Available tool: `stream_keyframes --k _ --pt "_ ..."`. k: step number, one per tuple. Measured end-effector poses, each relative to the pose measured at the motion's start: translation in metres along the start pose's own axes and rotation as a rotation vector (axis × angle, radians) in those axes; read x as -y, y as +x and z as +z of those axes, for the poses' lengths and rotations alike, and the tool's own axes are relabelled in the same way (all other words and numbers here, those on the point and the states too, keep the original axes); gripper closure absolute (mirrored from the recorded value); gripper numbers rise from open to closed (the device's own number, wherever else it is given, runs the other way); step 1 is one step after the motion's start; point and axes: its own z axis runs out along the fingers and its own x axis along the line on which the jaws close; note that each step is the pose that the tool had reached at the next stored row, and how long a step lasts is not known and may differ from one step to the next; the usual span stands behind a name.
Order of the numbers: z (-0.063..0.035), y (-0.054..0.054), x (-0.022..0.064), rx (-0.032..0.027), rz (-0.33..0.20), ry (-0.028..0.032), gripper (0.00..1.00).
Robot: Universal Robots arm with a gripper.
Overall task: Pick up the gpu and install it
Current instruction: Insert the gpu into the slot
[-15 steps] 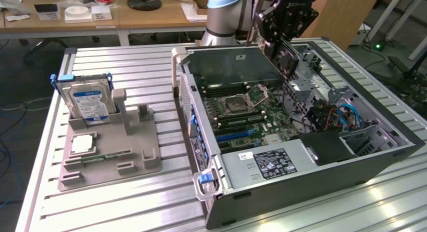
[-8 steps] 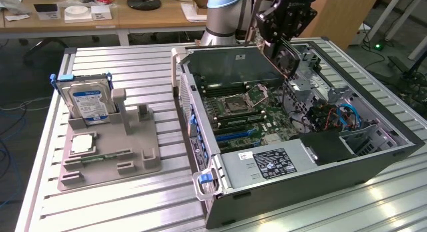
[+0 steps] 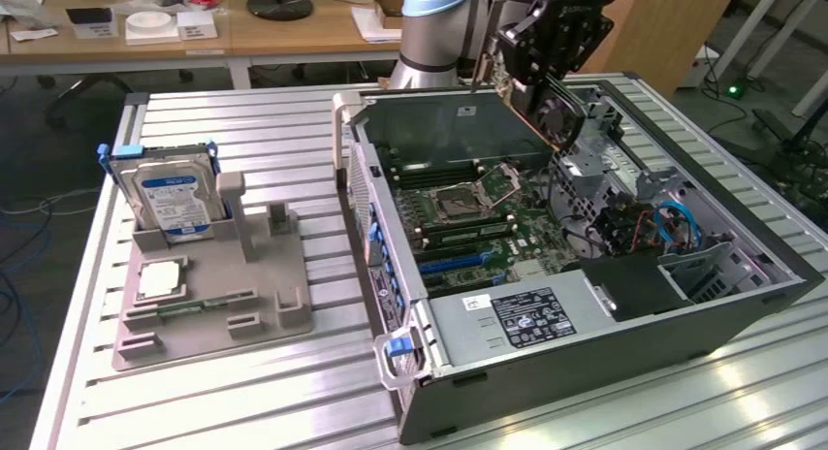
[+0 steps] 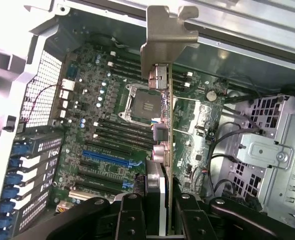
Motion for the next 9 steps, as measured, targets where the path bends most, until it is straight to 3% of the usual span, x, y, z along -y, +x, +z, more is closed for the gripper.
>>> stream_keyframes --k 9 --pt "-0.0001 0.0003 0.0014 -0.0029 -0.064 -0.0015 0.72"
